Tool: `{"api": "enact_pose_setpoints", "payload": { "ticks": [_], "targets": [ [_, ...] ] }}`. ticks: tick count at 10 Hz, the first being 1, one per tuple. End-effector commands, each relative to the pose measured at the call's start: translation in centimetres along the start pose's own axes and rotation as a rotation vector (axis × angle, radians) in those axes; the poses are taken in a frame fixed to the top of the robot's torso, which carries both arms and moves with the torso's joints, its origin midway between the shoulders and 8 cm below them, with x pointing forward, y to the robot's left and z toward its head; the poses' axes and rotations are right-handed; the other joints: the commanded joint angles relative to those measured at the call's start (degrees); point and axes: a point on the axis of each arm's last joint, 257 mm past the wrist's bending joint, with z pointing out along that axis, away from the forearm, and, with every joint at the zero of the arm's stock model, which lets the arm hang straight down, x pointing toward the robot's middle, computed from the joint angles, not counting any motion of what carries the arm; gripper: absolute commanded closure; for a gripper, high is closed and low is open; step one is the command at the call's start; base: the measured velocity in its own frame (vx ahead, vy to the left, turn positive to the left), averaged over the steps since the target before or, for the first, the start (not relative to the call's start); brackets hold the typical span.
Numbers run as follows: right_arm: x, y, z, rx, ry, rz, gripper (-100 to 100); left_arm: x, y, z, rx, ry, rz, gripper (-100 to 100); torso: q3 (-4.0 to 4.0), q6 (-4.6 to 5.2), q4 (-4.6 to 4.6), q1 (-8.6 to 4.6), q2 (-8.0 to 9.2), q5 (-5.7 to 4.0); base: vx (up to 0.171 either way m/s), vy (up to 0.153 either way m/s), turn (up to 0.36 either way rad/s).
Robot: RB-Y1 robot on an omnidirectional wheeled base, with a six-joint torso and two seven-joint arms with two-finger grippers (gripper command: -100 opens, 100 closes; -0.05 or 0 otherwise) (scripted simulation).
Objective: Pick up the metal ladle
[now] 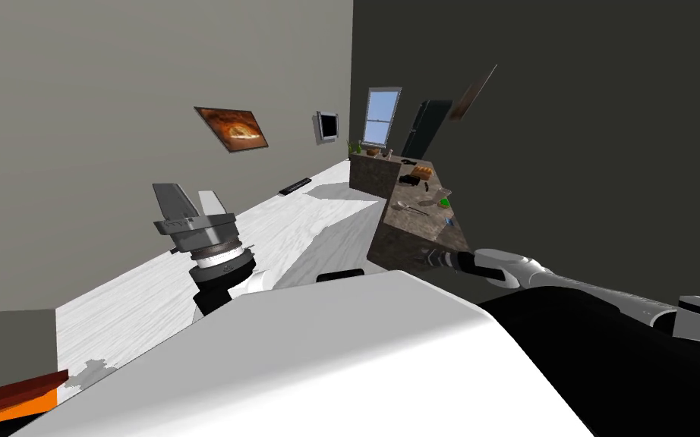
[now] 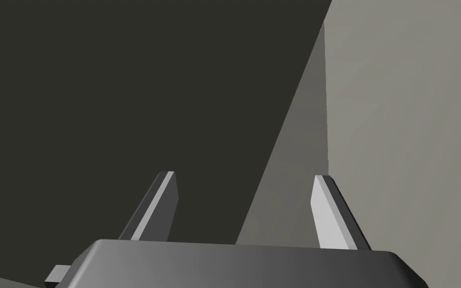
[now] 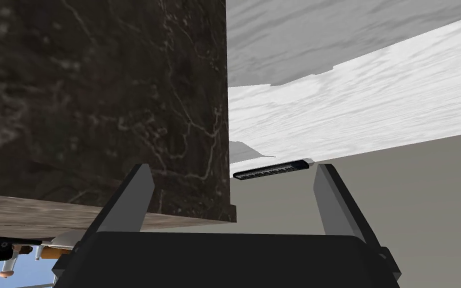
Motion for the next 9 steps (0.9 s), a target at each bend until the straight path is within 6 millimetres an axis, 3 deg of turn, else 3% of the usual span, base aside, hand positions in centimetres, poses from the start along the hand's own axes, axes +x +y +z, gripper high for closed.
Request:
{"api": "enact_pose_setpoints", "payload": {
  "ticks": [1,2,4,9],
  "targets": [
    [1.1,-2.3,-1.1,0.038,0.051,-0.044,-100,0.0,0.0,0.0,0.0,0.0,0.0,0,0.0,0.0,0.0,0.0,0.0,0.0,0.03,0.008,0.173],
    [1.3,-2.6,-1.3,0.045,0.055,-0.042,-100,0.0,0.0,0.0,0.0,0.0,0.0,0,-0.03,-0.07,-0.01,0.01,-0.05,0.01,0.033,0.0,0.135],
    [2.9,-6.9,-4.1,0.125,0.147,-0.114,-100,0.0,0.0,0.0,0.0,0.0,0.0,0,-0.07,-0.06,-0.03,-0.04,-0.13,0.01,0.067,-0.015,0.249],
    [5.3,-13.2,-9.2,0.247,0.288,-0.209,-100,0.0,0.0,0.0,0.0,0.0,0.0,0,-0.22,-0.09,-0.09,-0.18,-0.38,-0.03,0.106,-0.055,0.257]
  ]
}}
